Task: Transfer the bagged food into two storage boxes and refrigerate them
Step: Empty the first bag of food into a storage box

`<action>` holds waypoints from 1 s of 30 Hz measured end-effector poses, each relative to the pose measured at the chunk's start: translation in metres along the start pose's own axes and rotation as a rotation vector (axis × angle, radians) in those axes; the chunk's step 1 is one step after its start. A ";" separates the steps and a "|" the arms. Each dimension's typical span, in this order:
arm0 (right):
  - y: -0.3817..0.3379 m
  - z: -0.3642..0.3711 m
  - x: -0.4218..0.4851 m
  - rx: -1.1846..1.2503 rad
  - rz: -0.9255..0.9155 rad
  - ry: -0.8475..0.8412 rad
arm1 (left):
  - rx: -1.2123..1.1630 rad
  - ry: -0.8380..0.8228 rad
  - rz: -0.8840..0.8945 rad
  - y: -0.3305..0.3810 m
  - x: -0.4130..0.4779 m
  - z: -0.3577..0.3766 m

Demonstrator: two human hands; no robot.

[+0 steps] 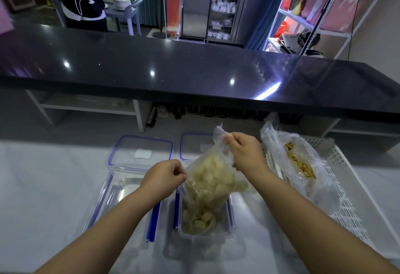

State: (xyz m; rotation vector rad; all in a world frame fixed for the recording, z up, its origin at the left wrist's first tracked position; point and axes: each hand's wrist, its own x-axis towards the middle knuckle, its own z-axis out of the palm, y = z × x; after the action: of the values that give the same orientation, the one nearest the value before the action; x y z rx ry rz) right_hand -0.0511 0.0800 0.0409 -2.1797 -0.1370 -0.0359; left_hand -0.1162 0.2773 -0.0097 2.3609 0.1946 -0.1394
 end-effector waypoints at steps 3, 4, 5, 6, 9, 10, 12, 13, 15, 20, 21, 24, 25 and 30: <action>-0.002 -0.001 0.004 0.176 0.097 -0.024 | -0.011 0.002 0.100 0.012 -0.002 0.003; -0.002 -0.001 0.005 0.237 0.135 -0.036 | -0.014 0.025 0.144 0.017 -0.003 0.006; -0.002 -0.001 0.006 0.309 0.178 -0.047 | -0.020 0.065 0.194 0.024 -0.005 0.007; -0.002 -0.001 0.007 0.394 0.226 -0.059 | -0.036 0.110 0.250 0.032 -0.008 0.008; -0.006 -0.003 0.008 0.641 0.367 -0.070 | -0.051 0.180 0.431 0.052 -0.021 0.020; -0.007 -0.004 0.008 0.688 0.399 -0.060 | -0.047 0.180 0.479 0.057 -0.025 0.025; -0.008 -0.008 0.007 0.732 0.427 -0.041 | -0.053 0.152 0.524 0.063 -0.031 0.036; -0.008 -0.010 0.006 0.736 0.430 -0.037 | -0.061 0.149 0.517 0.064 -0.032 0.040; -0.007 -0.013 0.003 0.714 0.417 -0.043 | -0.125 0.225 0.485 0.064 -0.031 0.046; -0.005 -0.019 -0.004 0.641 0.355 -0.037 | -0.256 0.417 0.473 0.060 -0.023 0.036; -0.005 -0.020 -0.005 0.652 0.353 -0.039 | -0.269 0.434 0.499 0.059 -0.023 0.035; -0.007 -0.020 -0.008 0.704 0.349 -0.059 | -0.232 0.368 0.610 0.057 -0.026 0.034; -0.007 -0.021 -0.010 0.713 0.338 -0.068 | -0.149 0.328 0.636 0.057 -0.026 0.035; -0.005 -0.024 -0.018 0.640 0.264 -0.138 | -0.047 0.302 0.537 0.062 -0.016 0.032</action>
State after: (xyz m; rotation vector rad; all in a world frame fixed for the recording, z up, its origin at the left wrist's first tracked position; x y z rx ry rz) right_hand -0.0694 0.0614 0.0578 -1.5436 0.0590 0.2729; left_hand -0.1219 0.2094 0.0126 2.2922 -0.2924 0.4742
